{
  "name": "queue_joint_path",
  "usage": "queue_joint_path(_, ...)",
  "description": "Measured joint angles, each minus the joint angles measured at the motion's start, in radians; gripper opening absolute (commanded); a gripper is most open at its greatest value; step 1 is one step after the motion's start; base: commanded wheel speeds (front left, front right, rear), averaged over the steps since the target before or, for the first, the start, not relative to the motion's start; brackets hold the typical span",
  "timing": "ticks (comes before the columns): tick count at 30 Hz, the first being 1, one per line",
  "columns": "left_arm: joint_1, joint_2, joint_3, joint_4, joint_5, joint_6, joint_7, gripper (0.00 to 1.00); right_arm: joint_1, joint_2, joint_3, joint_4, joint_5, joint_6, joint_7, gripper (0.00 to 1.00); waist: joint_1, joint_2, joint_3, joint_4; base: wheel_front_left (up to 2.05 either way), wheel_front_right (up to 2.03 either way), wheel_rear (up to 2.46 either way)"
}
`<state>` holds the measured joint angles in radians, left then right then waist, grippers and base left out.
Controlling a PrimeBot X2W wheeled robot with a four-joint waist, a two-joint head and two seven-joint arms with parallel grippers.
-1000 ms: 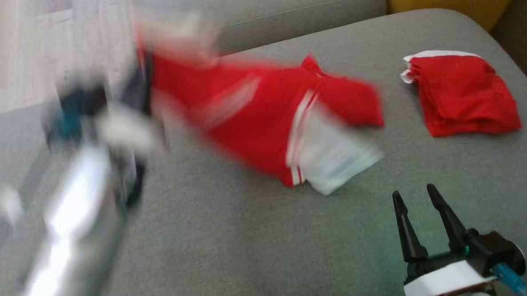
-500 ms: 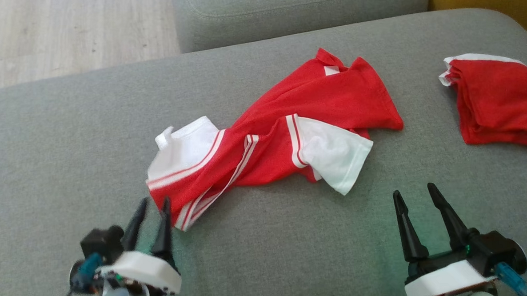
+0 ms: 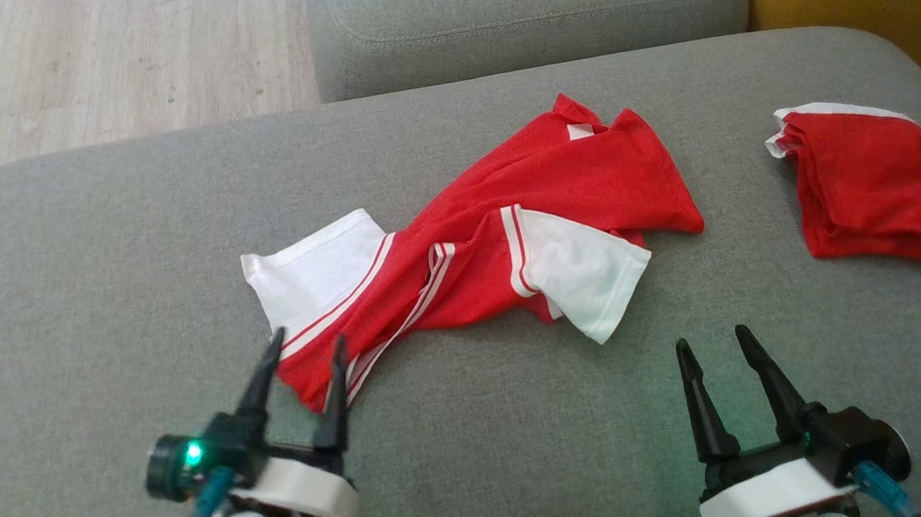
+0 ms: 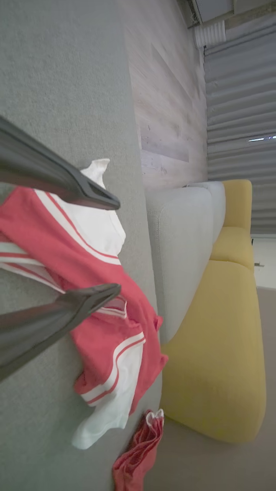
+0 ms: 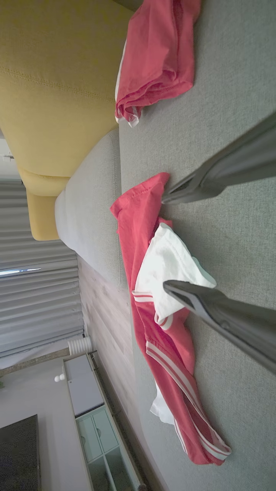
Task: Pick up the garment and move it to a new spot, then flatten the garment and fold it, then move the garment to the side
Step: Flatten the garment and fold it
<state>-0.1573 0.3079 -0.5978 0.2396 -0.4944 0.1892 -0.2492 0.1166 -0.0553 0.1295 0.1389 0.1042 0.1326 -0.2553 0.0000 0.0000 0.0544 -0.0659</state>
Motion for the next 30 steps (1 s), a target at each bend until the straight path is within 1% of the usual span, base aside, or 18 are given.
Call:
queue_joint_path(3, -0.015, -0.012, -0.053, 0.014, 0.043, -0.004, 0.004, 1.00, 0.000, 0.000, 0.007, 0.000, 0.000, 0.000, 0.000, 1.00, 0.0000, 0.0000, 0.004, -0.008, 0.00, 0.00, 0.00)
queue_joint_path(5, -0.049, -0.032, -0.085, 0.036, 0.067, -0.008, 0.015, 1.00, -0.001, 0.000, 0.014, 0.000, 0.000, 0.000, 0.000, 1.00, 0.0000, 0.0000, 0.011, -0.015, 0.00, 0.00, 0.00)
queue_joint_path(8, -0.139, -0.072, -0.126, 0.088, 0.103, -0.030, 0.038, 1.00, -0.004, -0.004, 0.021, 0.000, 0.000, 0.000, 0.000, 1.00, 0.0001, 0.0000, 0.026, -0.025, 0.00, 0.00, 0.00)
queue_joint_path(13, -0.295, -0.123, -0.156, 0.218, 0.139, -0.046, 0.074, 1.00, -0.012, -0.010, 0.032, 0.000, 0.000, 0.000, 0.000, 1.00, 0.0001, 0.0000, 0.055, -0.052, 0.00, 0.00, 0.00)
queue_joint_path(17, -0.378, -0.136, -0.178, 0.343, 0.175, -0.051, 0.107, 1.00, -0.037, -0.011, 0.038, 0.000, 0.001, 0.000, 0.000, 1.00, 0.0002, 0.0000, 0.082, -0.077, 0.00, 0.00, 0.00)
queue_joint_path(18, -0.394, -0.138, -0.180, 0.373, 0.176, -0.067, 0.116, 1.00, -0.043, -0.011, 0.040, 0.000, 0.001, 0.000, 0.000, 1.00, 0.0002, 0.0000, 0.090, -0.083, 0.00, 0.00, 0.00)
queue_joint_path(21, -0.431, -0.152, -0.191, 0.461, 0.176, -0.094, 0.143, 1.00, -0.053, -0.011, 0.042, 0.000, 0.002, 0.000, 0.000, 1.00, 0.0002, 0.0000, 0.109, -0.100, 0.00, 0.00, 0.00)
queue_joint_path(22, -0.441, -0.157, -0.193, 0.486, 0.176, -0.094, 0.147, 0.91, -0.054, -0.011, 0.044, 0.000, 0.002, 0.000, 0.000, 1.00, 0.0002, 0.0000, 0.114, -0.105, 0.00, 0.00, 0.00)
queue_joint_path(23, -0.450, -0.162, -0.196, 0.509, 0.176, -0.099, 0.147, 0.73, -0.056, -0.011, 0.044, 0.000, 0.002, 0.000, 0.000, 1.00, 0.0002, 0.0000, 0.119, -0.110, 0.00, 0.00, 0.00)
queue_joint_path(25, -0.457, -0.166, -0.196, 0.529, 0.175, -0.105, 0.147, 0.02, -0.059, -0.011, 0.044, 0.000, 0.002, 0.000, 0.000, 1.00, 0.0002, 0.0000, 0.123, -0.114, 0.00, 0.00, 0.00)
queue_joint_path(26, -0.463, -0.171, -0.196, 0.548, 0.172, -0.109, 0.147, 0.00, -0.064, -0.011, 0.044, 0.000, 0.002, 0.000, 0.000, 1.00, 0.0002, 0.0000, 0.127, -0.117, 0.00, 0.00, 0.00)
queue_joint_path(30, -0.477, -0.188, -0.197, 0.612, 0.160, -0.132, 0.130, 0.00, -0.072, -0.012, 0.043, 0.000, 0.002, 0.000, 0.000, 1.00, 0.0002, 0.0000, 0.135, -0.123, 0.00, 0.00, 0.00)
